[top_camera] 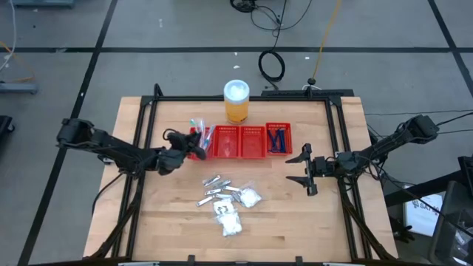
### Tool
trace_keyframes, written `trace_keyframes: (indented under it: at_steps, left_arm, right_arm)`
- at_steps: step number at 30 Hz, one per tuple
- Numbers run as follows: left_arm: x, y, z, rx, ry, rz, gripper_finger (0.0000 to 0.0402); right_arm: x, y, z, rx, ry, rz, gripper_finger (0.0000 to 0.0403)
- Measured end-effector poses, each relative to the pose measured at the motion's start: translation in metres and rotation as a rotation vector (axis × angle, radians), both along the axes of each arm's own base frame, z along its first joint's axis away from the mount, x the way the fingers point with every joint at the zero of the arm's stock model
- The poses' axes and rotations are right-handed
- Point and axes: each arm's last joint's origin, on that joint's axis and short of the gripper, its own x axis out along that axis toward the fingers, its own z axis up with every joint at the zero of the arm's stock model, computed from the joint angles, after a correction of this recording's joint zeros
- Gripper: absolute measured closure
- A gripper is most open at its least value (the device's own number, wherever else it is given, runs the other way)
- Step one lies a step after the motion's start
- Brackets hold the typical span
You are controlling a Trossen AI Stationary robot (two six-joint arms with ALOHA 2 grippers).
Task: Pick & Place Travel size toiletries
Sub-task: Put the green toothbrush in the left red basket
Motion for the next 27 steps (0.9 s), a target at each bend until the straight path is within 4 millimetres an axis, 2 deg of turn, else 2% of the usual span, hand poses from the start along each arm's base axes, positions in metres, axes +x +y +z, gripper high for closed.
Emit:
trace_keyframes:
  at_steps: [7, 17, 27]
  left_arm:
    - [-0.014, 0.003, -0.007, -0.118, 0.002, 0.053, 0.0371]
    - [-0.024, 0.014, -0.023, -0.408, 0.099, -0.034, 0.0371]
    - [-0.023, 0.016, -0.023, -0.455, 0.095, -0.062, 0.0371]
  right_arm:
    - [0.000, 0.000, 0.000, -0.001, 0.002, 0.000, 0.0151]
    - [0.000, 0.000, 0.000, 0.000, 0.000, 0.000, 0.0151]
    - [0.000, 0.000, 0.000, 0.000, 0.000, 0.000, 0.0151]
